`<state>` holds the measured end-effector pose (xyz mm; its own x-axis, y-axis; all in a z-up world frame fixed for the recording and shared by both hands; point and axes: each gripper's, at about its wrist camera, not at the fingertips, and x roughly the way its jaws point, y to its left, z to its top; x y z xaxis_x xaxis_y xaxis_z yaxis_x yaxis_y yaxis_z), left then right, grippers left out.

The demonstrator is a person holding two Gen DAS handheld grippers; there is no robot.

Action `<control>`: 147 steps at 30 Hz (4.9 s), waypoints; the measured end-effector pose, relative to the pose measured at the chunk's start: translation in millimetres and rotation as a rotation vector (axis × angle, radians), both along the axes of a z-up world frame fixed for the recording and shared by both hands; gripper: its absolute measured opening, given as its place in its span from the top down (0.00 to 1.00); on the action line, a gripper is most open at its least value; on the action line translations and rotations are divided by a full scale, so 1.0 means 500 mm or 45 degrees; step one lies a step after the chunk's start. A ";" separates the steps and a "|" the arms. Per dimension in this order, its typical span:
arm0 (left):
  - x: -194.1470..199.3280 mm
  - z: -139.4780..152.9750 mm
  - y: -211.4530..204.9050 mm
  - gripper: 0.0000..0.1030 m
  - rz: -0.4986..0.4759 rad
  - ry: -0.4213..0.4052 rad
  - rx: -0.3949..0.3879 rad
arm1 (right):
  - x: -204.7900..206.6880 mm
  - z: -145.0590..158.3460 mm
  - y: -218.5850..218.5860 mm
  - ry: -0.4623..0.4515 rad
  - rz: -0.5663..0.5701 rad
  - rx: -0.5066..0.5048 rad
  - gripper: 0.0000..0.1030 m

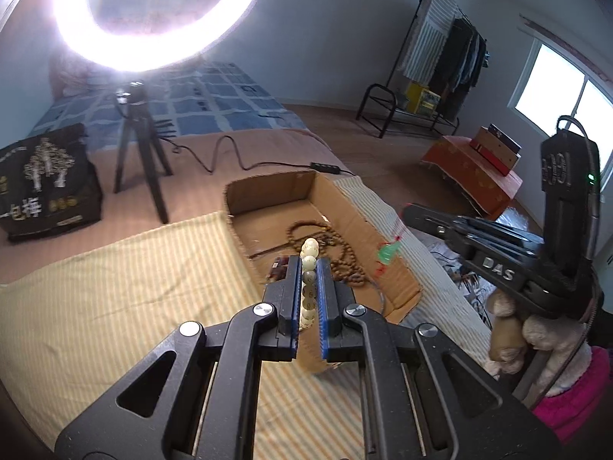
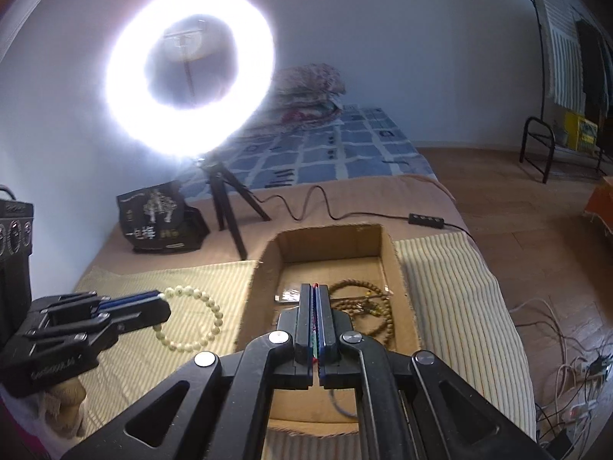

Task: Organize jewelry
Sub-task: 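Carry bracelet and pendant into the cardboard box and open both tools, then move both open tools back over the cloth toward the pearl earrings, then grasp a pearl earring with the left tool and lift it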

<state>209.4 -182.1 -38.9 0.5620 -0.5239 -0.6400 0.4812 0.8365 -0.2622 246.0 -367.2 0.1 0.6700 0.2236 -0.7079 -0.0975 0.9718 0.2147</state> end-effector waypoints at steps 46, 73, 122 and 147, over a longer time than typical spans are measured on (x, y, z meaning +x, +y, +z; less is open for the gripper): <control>-0.038 -0.034 0.039 0.52 -0.004 0.041 0.119 | -0.012 -0.008 -0.001 0.070 -0.104 -0.007 0.11; -0.173 -0.085 0.273 0.50 0.097 0.092 0.192 | -0.080 -0.037 0.217 0.042 0.156 0.020 0.14; -0.196 -0.286 0.259 0.91 -0.037 0.312 0.312 | -0.099 -0.267 0.466 0.293 0.663 -0.201 0.84; -0.176 -0.173 0.276 0.91 0.061 0.190 0.196 | -0.100 -0.154 0.393 0.166 0.575 -0.136 0.85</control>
